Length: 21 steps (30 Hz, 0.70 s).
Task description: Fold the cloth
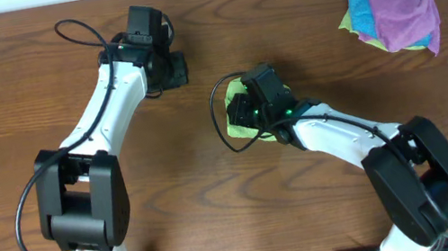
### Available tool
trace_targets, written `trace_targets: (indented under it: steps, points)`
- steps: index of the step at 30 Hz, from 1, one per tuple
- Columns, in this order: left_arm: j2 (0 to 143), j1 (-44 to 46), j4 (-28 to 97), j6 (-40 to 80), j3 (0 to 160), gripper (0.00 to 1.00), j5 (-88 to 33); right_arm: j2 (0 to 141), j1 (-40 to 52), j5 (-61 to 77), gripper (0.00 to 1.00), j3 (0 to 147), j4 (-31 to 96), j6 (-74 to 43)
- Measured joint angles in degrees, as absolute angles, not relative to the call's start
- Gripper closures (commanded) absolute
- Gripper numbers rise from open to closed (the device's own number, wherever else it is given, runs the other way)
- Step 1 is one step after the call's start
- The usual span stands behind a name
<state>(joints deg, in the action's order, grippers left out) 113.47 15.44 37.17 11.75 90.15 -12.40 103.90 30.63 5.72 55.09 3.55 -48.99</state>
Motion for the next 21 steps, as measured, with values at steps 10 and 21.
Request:
trace_targets:
  steps: [10, 21]
  points:
    - [111.6, 14.7, 38.8, 11.5, 90.1, 0.94, -11.1, 103.1, 30.6, 8.5, 0.25, 56.7, 3.8, -48.9]
    - [111.2, 12.8, 42.3, 12.2, 90.1, 0.85, -12.5, 90.7, 29.1, 7.3, 0.1, 58.1, 14.7, -47.8]
